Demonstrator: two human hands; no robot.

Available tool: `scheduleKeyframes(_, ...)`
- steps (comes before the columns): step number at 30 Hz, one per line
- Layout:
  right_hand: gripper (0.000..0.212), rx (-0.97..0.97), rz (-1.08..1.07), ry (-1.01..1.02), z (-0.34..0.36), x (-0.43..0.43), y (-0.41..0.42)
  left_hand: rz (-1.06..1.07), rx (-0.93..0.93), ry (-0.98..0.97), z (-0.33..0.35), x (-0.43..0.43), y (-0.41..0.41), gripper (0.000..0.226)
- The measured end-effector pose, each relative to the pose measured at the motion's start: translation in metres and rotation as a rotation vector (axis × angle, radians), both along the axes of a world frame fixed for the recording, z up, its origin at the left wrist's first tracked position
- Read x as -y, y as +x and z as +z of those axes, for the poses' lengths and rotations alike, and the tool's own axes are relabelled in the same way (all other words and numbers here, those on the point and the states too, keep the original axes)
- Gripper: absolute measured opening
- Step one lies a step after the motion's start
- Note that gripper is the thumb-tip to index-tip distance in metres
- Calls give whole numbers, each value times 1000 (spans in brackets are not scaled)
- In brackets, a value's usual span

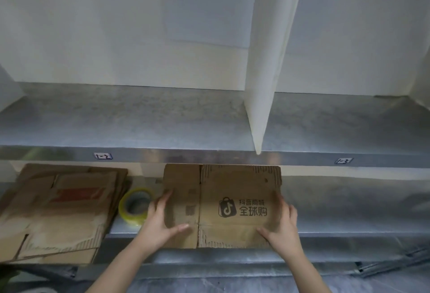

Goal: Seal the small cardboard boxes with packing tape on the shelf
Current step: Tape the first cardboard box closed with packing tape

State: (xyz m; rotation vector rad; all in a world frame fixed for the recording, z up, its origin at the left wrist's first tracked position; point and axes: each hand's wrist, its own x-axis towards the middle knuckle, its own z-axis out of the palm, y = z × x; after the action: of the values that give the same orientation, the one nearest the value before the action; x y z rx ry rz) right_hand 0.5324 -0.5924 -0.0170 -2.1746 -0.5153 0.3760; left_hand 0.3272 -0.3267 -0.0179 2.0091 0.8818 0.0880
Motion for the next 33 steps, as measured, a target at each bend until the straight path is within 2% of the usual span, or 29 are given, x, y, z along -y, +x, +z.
scheduleKeyframes(5,128,-20,119,12,5,-2,24,85,42,-92,3,26,16,134)
scheduleKeyframes(10,136,-66,139,66,7,-9,29,134,133,-162,15,36,27,127)
scheduleKeyframes(13,122,-95,178,104,1,-6,28,140,162,-196,14,39,23,115)
scheduleKeyframes(17,80,-146,170,237,-4,-6,24,154,143,-236,15,41,17,119)
scheduleKeyframes(20,58,-160,138,275,-4,-10,19,109,119,-131,18,43,13,104)
scheduleKeyframes(22,54,-139,109,254,-4,-11,16,73,55,23,21,42,11,99)
scheduleKeyframes(23,57,-117,113,234,-3,-11,15,65,51,39,21,41,9,102)
scheduleKeyframes(25,73,-65,166,169,-1,-10,13,54,113,-58,22,39,5,103)
scheduleKeyframes(27,78,-25,223,104,0,-9,9,79,193,-134,22,38,2,90)
scheduleKeyframes(30,67,-78,247,152,1,-9,4,120,237,-157,21,37,-4,63)
scheduleKeyframes(33,47,-193,190,236,5,-12,1,124,248,-207,21,37,-8,61)
